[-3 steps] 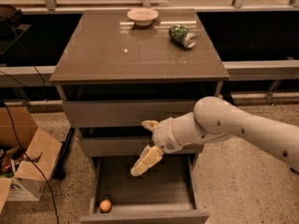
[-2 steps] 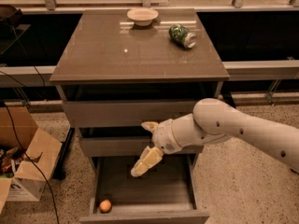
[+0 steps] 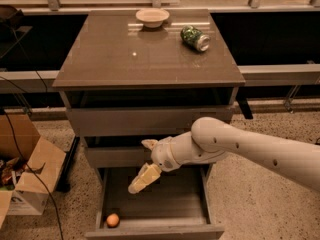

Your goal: Pick orange from bottom drawer and place on counter

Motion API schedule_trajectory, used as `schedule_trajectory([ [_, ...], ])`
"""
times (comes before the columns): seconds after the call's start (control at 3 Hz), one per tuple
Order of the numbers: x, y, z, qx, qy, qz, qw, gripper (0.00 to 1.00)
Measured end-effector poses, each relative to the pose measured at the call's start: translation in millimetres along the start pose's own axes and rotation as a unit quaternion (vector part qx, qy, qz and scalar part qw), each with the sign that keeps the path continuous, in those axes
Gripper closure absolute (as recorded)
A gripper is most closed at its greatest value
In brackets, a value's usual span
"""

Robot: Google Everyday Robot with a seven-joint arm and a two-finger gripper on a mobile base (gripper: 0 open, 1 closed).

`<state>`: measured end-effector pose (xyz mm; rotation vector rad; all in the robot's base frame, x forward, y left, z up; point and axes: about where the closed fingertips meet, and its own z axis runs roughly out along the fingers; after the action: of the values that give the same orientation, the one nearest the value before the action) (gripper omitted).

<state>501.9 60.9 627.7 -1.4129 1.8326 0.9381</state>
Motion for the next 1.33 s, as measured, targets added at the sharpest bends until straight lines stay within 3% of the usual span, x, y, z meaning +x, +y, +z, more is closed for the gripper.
schedule_trajectory([
  [0.33, 52, -16, 66, -0.033, -0.033, 0.013, 0.9988, 0.00],
  [0.67, 94, -27, 108, -0.046, -0.046, 0.022, 0.9976, 0.00],
  [1.33, 105, -22, 123, -0.046, -0.038, 0.035, 0.9976, 0.00],
])
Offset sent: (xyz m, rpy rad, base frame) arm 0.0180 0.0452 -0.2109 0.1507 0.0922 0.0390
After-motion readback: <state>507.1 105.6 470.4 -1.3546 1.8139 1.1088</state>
